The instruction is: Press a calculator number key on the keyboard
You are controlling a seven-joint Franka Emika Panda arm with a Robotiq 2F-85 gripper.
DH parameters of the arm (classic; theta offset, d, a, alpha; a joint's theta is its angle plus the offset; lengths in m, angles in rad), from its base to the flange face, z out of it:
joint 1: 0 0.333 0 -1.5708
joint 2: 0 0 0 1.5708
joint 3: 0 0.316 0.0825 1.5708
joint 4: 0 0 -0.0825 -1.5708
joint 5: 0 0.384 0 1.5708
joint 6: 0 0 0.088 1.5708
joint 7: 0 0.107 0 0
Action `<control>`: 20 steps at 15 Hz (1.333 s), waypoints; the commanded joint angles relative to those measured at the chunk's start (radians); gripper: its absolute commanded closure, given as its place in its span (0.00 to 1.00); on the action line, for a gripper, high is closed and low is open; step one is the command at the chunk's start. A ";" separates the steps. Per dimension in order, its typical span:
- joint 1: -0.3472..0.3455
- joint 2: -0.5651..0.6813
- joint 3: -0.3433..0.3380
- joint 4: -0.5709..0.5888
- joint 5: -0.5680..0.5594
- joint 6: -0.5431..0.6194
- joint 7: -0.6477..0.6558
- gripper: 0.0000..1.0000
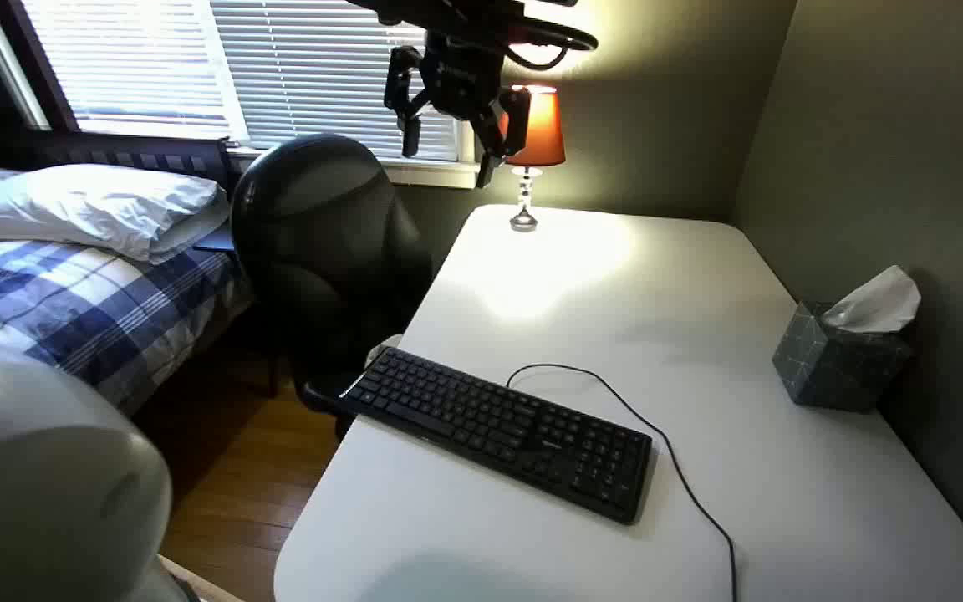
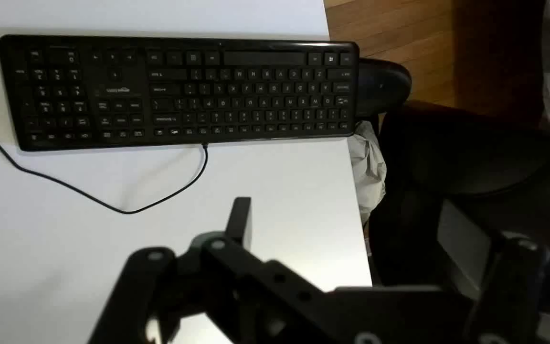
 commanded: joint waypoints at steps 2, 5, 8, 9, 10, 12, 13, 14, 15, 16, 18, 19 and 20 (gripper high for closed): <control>-0.019 0.002 0.016 0.003 0.008 -0.004 -0.007 0.00; -0.019 0.002 0.016 0.003 0.008 -0.004 -0.007 0.00; -0.025 0.025 0.013 0.011 0.002 0.000 -0.004 0.00; -0.032 0.043 0.011 0.015 0.002 0.011 0.005 0.00; -0.042 0.065 0.008 0.014 -0.007 0.028 0.006 0.00; -0.060 0.087 0.005 0.000 -0.023 0.071 -0.001 0.00; -0.068 0.101 0.006 -0.006 -0.039 0.096 -0.015 0.00; -0.075 0.121 0.004 -0.011 -0.043 0.130 -0.015 0.00; -0.082 0.142 0.004 -0.015 -0.057 0.156 -0.021 0.00; -0.087 0.158 0.004 -0.021 -0.065 0.187 -0.021 0.00; -0.096 0.186 0.004 -0.038 -0.090 0.236 -0.032 0.00; -0.099 0.200 0.003 -0.045 -0.095 0.259 -0.036 0.00; -0.103 0.219 0.003 -0.050 -0.106 0.281 -0.036 0.00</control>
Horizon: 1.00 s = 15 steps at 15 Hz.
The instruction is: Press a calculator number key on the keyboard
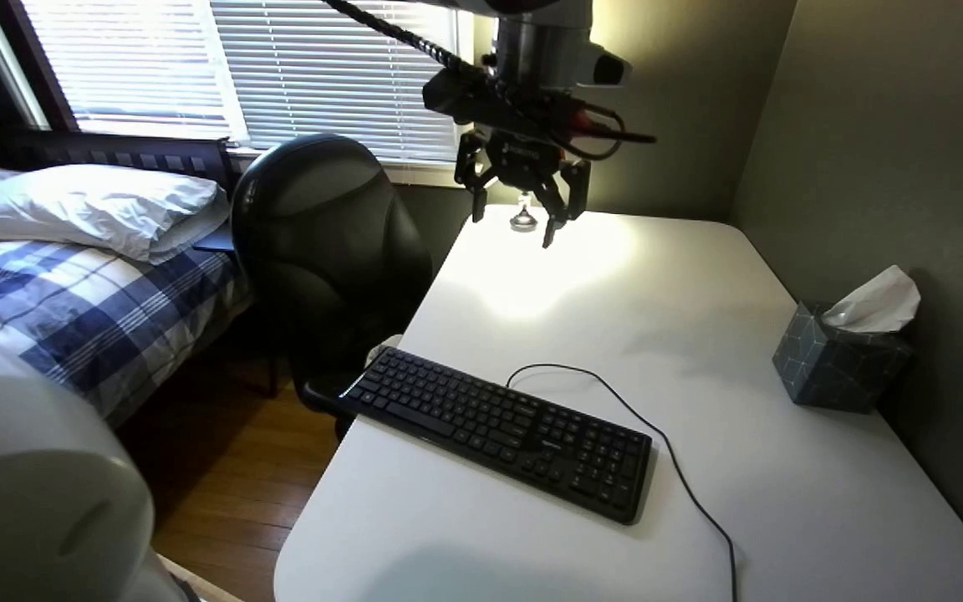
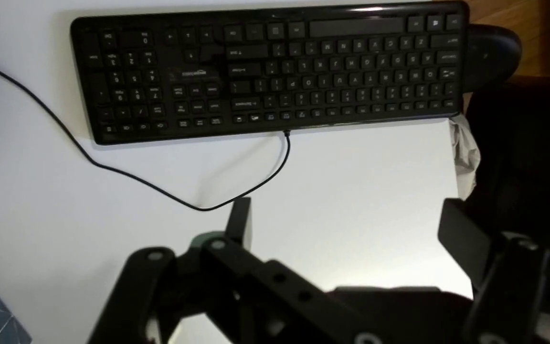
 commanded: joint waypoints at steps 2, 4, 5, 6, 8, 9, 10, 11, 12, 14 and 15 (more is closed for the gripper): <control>-0.025 0.076 0.002 -0.031 -0.046 0.102 -0.004 0.00; -0.034 0.115 -0.001 -0.033 -0.056 0.128 0.002 0.00; -0.038 0.136 -0.002 -0.030 -0.057 0.134 0.002 0.00; -0.043 0.158 -0.006 -0.025 -0.053 0.135 -0.003 0.00; -0.053 0.196 -0.010 -0.018 -0.047 0.133 -0.006 0.00; -0.059 0.217 -0.013 -0.012 -0.043 0.127 -0.010 0.00; -0.064 0.231 -0.014 -0.011 -0.044 0.127 -0.007 0.00; -0.071 0.249 -0.016 -0.007 -0.046 0.127 -0.003 0.00; -0.077 0.265 -0.018 -0.003 -0.051 0.130 0.002 0.00; -0.088 0.294 -0.022 0.004 -0.062 0.130 0.003 0.00; -0.094 0.307 -0.024 0.007 -0.070 0.130 0.006 0.00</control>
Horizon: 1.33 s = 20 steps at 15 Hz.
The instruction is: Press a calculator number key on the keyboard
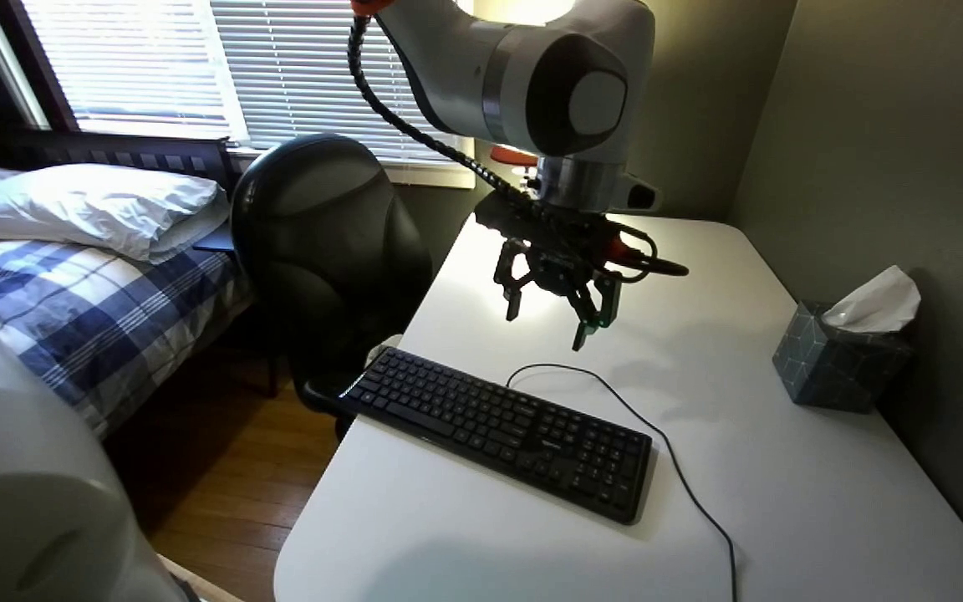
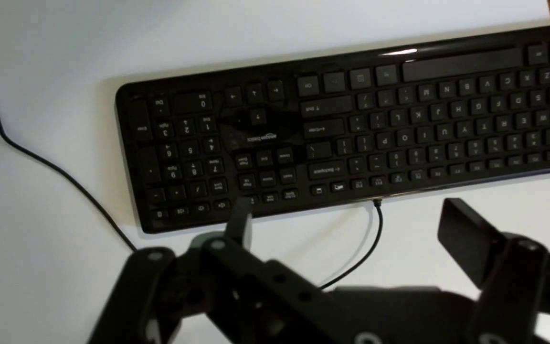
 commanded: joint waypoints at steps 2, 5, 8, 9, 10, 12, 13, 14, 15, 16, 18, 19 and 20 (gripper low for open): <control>-0.026 0.074 -0.009 0.024 -0.042 0.012 0.017 0.00; -0.036 0.113 -0.013 0.038 -0.093 0.017 0.031 0.00; -0.043 0.146 -0.017 0.048 -0.143 0.014 0.040 0.00; -0.045 0.158 -0.018 0.054 -0.149 0.009 0.043 0.00; -0.047 0.168 -0.019 0.058 -0.150 0.009 0.045 0.00; -0.052 0.187 -0.022 0.064 -0.152 0.008 0.041 0.00; -0.055 0.198 -0.023 0.070 -0.154 0.004 0.040 0.15; -0.057 0.210 -0.024 0.075 -0.154 0.003 0.039 0.26; -0.059 0.218 -0.026 0.077 -0.156 0.005 0.041 0.34; -0.061 0.228 -0.027 0.081 -0.158 0.004 0.040 0.42; -0.064 0.244 -0.030 0.088 -0.162 0.005 0.045 0.58; -0.065 0.252 -0.031 0.091 -0.165 0.005 0.042 0.67; -0.066 0.260 -0.032 0.096 -0.167 0.004 0.041 0.73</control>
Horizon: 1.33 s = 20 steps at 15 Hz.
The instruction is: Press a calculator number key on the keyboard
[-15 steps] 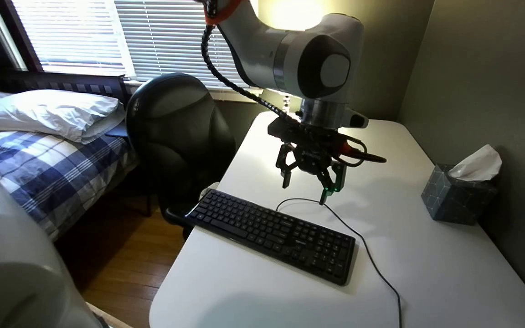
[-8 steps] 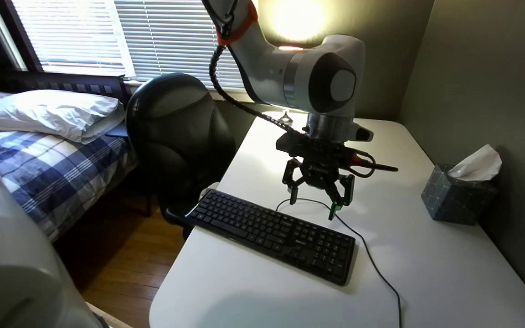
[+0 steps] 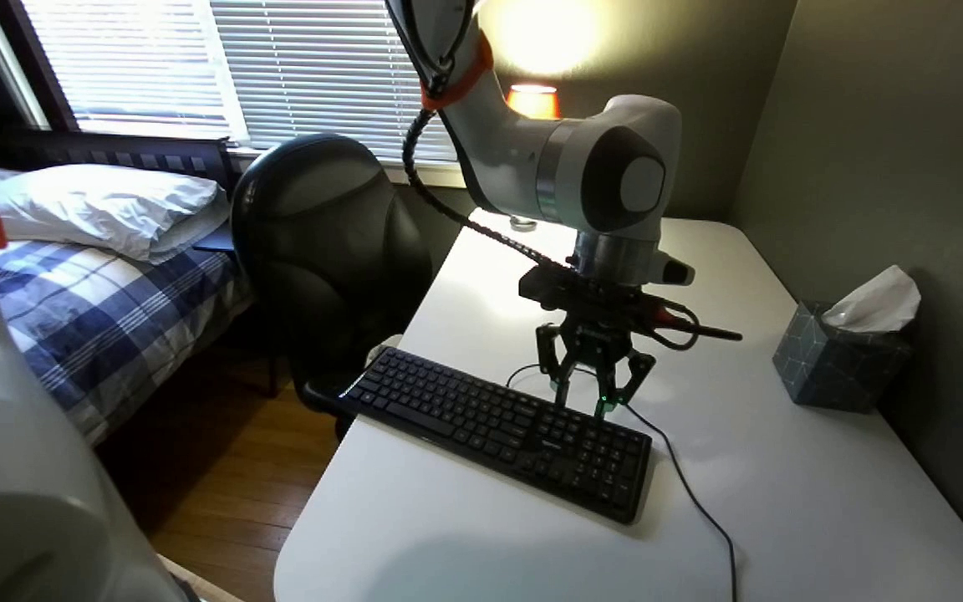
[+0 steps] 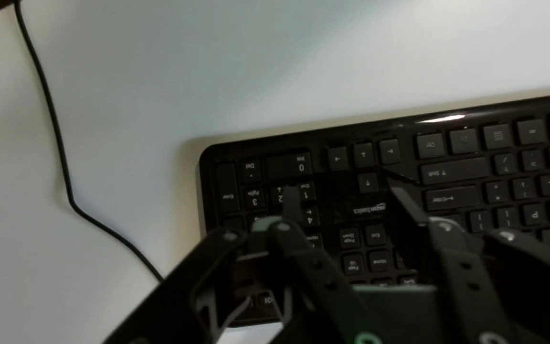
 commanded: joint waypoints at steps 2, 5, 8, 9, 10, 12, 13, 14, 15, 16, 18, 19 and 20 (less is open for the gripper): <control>-0.007 0.051 -0.005 0.029 -0.037 0.006 0.019 0.89; -0.011 0.075 -0.009 0.042 -0.042 0.014 0.016 1.00; -0.017 0.100 -0.015 0.053 -0.048 0.021 0.017 1.00; -0.020 0.108 -0.017 0.057 -0.051 0.024 0.019 1.00; -0.023 0.117 -0.019 0.061 -0.053 0.026 0.019 1.00; -0.030 0.135 -0.025 0.069 -0.059 0.035 0.023 1.00; -0.032 0.146 -0.029 0.074 -0.066 0.032 0.024 1.00; -0.032 0.112 -0.016 0.060 -0.039 0.008 0.003 1.00; -0.034 0.117 -0.018 0.061 -0.040 0.009 0.002 0.99; -0.035 0.118 -0.017 0.061 -0.040 0.009 0.002 0.99; -0.034 0.116 -0.015 0.062 -0.040 0.009 0.002 0.99; -0.034 0.116 -0.015 0.062 -0.040 0.009 0.002 0.99; -0.034 0.116 -0.015 0.062 -0.040 0.009 0.002 1.00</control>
